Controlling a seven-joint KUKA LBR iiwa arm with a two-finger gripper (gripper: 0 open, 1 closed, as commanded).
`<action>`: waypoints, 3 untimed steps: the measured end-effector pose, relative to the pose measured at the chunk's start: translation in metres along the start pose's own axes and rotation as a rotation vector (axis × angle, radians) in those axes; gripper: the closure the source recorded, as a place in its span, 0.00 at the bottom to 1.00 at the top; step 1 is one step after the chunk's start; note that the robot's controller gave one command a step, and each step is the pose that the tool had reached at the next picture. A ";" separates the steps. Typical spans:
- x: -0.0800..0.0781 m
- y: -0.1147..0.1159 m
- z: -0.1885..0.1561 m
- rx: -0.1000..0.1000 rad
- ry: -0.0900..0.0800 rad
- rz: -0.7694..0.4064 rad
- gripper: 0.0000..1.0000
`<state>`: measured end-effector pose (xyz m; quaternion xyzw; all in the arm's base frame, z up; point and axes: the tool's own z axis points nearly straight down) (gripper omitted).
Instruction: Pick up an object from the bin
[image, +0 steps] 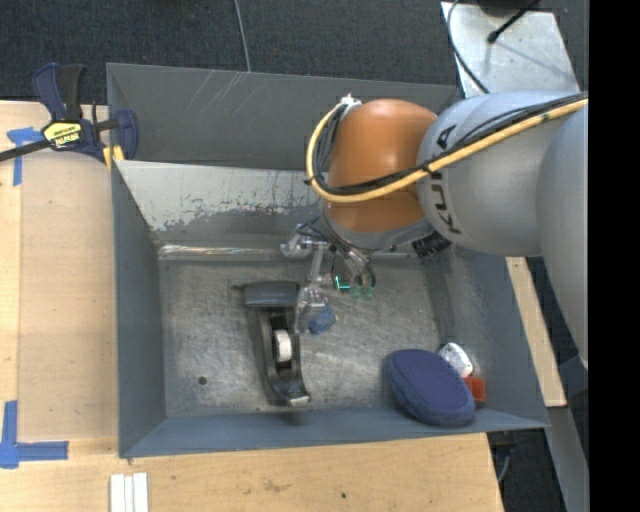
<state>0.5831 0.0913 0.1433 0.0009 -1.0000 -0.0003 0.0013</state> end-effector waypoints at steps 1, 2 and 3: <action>-0.008 -0.011 0.022 0.001 -0.009 -0.103 0.00; -0.008 -0.011 0.024 0.000 -0.006 -0.103 1.00; -0.008 -0.007 -0.075 -0.001 -0.015 -0.084 1.00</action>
Offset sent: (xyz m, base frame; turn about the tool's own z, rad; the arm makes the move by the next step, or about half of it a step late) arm 0.0180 -0.0302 -0.0733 -0.2169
